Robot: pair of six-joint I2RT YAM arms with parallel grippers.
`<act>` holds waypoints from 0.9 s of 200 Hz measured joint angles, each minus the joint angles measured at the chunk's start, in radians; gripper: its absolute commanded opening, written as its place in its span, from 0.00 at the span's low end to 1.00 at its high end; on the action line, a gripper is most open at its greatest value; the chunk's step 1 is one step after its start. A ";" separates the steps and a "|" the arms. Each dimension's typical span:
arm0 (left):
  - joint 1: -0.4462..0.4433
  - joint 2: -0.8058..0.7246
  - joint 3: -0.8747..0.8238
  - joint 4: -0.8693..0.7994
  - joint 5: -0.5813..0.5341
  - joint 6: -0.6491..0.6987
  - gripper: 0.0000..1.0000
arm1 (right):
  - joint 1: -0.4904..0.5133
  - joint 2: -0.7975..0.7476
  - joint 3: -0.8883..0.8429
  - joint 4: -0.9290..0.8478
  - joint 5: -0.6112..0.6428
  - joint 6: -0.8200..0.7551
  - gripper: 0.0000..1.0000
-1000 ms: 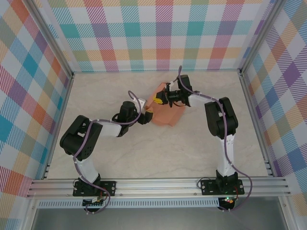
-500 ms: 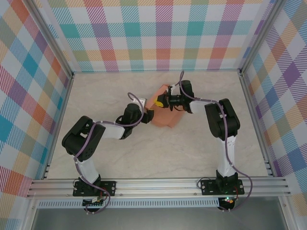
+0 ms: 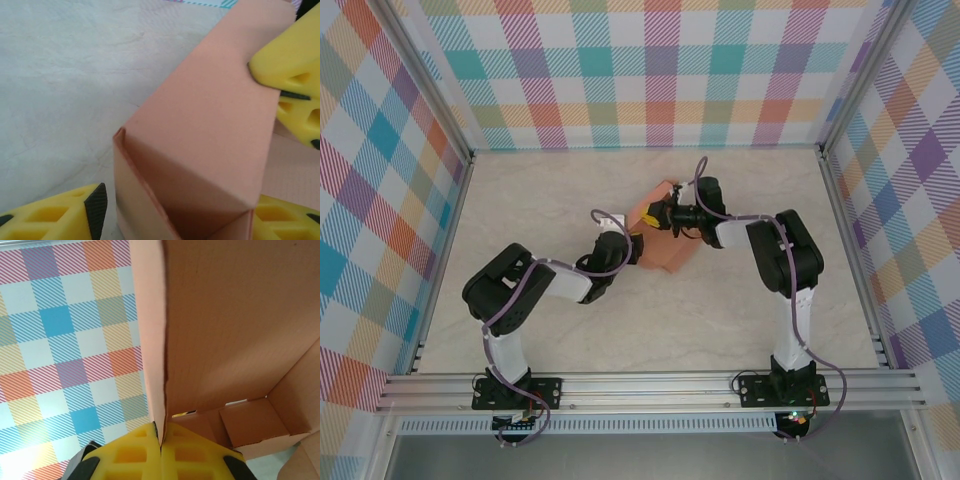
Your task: Fold the paper box
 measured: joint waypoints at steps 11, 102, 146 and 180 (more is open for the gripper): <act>-0.002 0.017 -0.007 0.032 -0.019 -0.006 0.50 | 0.006 -0.001 -0.002 0.003 0.007 0.000 0.00; -0.015 0.116 -0.016 0.207 -0.084 -0.013 0.36 | 0.037 -0.088 -0.107 0.027 0.175 0.055 0.00; -0.015 0.131 -0.016 0.234 -0.117 -0.078 0.32 | 0.072 -0.106 -0.117 0.026 0.262 0.105 0.00; -0.018 0.131 -0.017 0.235 -0.128 -0.101 0.23 | 0.106 -0.138 -0.137 0.018 0.342 0.134 0.00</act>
